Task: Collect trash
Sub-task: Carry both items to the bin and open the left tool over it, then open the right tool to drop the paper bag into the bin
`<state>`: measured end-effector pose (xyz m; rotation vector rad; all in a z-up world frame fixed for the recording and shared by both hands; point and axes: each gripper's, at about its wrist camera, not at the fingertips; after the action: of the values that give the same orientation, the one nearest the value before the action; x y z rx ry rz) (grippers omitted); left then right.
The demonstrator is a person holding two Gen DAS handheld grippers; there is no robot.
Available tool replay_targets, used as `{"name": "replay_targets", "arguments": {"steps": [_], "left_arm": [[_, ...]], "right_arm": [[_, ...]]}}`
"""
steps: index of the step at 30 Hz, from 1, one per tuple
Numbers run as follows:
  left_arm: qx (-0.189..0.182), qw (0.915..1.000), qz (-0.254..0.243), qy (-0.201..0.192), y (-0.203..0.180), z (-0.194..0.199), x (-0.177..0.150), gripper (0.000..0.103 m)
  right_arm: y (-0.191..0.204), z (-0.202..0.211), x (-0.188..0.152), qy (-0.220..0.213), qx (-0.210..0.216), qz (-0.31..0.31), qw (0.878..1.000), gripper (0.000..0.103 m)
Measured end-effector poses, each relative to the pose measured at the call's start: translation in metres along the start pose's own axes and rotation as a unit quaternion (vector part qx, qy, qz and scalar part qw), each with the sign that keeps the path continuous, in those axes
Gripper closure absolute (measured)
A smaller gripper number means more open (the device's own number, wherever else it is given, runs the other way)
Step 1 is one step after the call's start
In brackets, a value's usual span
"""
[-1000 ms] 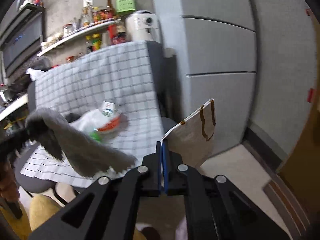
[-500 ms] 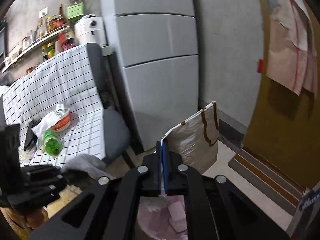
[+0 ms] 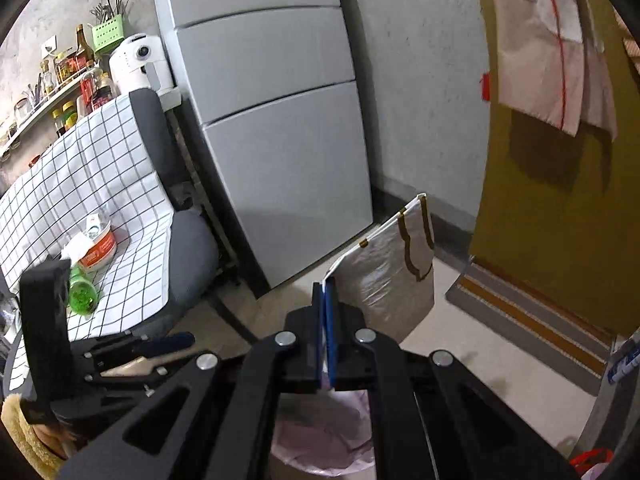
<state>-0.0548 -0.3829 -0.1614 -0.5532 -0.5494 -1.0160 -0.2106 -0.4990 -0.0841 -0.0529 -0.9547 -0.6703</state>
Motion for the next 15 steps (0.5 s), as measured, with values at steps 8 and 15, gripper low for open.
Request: {"name": "replay_targets", "arguments": {"steps": [8, 15], "left_arm": [[0.086, 0.9936, 0.047, -0.057, 0.056, 0.060, -0.009, 0.060], [0.153, 0.9776, 0.105, -0.100, 0.104, 0.117, -0.022, 0.060]], "right_arm": [[0.025, -0.030, -0.017, 0.043, 0.045, -0.006, 0.998, 0.101], [0.043, -0.049, -0.026, 0.068, 0.049, -0.005, 0.996, 0.101]]}}
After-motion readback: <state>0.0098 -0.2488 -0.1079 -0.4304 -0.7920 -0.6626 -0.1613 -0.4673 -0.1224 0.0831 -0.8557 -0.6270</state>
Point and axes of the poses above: each gripper's, at about its wrist camera, not at the fingertips, and z roughly against the way its jaws point, y to its left, x to its top, and after that the axes turned 5 degrees about x, right-handed
